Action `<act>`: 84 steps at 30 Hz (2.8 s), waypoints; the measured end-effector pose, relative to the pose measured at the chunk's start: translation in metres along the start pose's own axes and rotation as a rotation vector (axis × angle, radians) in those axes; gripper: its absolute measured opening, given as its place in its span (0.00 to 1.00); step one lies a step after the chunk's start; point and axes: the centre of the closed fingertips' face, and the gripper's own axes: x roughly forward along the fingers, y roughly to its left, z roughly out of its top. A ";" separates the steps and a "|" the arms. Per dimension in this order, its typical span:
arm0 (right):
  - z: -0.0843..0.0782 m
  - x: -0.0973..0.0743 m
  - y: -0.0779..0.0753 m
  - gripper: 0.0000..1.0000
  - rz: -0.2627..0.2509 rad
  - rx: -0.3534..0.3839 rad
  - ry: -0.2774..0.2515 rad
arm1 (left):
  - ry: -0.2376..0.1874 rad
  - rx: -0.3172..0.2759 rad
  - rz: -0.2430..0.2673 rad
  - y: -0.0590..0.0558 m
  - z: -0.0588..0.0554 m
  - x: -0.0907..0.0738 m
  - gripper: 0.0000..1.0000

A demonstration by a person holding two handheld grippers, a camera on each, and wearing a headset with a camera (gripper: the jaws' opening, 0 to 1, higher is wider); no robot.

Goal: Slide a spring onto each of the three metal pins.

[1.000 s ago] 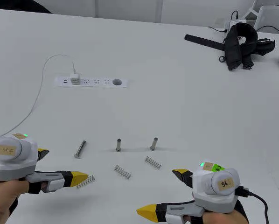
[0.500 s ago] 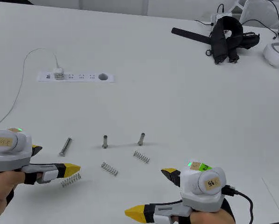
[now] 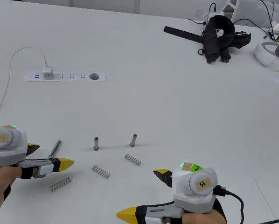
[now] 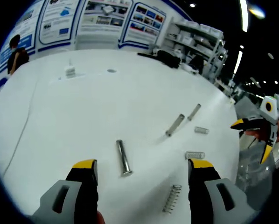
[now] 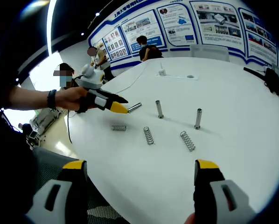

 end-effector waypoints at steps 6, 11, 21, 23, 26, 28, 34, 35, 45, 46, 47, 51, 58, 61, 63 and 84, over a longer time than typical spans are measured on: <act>0.000 0.000 -0.003 0.96 -0.003 0.004 0.003 | 0.004 -0.008 -0.004 0.001 0.003 0.011 0.77; 0.001 0.001 -0.004 0.96 -0.004 0.010 0.001 | 0.005 -0.003 0.004 0.004 0.008 0.018 0.71; -0.003 0.006 -0.001 0.96 0.005 0.018 0.009 | 0.014 -0.027 0.029 0.014 0.012 0.026 0.54; -0.004 0.007 0.000 0.95 0.009 0.019 0.013 | 0.017 -0.025 0.036 0.015 0.012 0.027 0.52; -0.005 0.008 0.000 0.95 0.013 0.020 0.016 | 0.018 -0.023 0.046 0.017 0.012 0.028 0.48; -0.005 0.009 0.000 0.95 0.015 0.021 0.018 | 0.018 -0.026 0.056 0.019 0.013 0.029 0.45; -0.004 0.012 -0.001 0.95 0.022 0.024 0.022 | 0.024 -0.047 0.093 0.027 0.013 0.032 0.35; -0.004 0.012 -0.001 0.94 0.022 0.024 0.022 | 0.026 -0.048 0.095 0.027 0.013 0.033 0.33; -0.006 0.013 0.001 0.94 0.026 0.033 0.026 | 0.043 0.002 0.154 0.032 0.012 0.035 0.21; -0.007 0.013 0.001 0.94 0.026 0.035 0.025 | 0.049 0.013 0.157 0.032 0.012 0.035 0.20; -0.007 0.013 0.001 0.94 0.026 0.037 0.026 | 0.054 0.028 0.167 0.032 0.011 0.036 0.19; -0.009 0.013 0.000 0.94 0.025 0.042 0.029 | 0.074 0.067 0.196 0.033 0.010 0.036 0.16; -0.010 0.012 0.000 0.93 0.021 0.049 0.027 | 0.121 0.149 0.240 0.036 0.011 0.039 0.11; -0.010 0.011 -0.001 0.93 0.018 0.050 0.027 | 0.129 0.188 0.264 0.037 0.012 0.040 0.09; -0.010 0.011 -0.001 0.93 0.015 0.054 0.026 | 0.132 0.171 0.270 0.039 0.012 0.039 0.08; -0.011 0.009 -0.002 0.93 0.007 0.064 0.011 | 0.057 0.043 0.261 0.037 0.027 0.018 0.07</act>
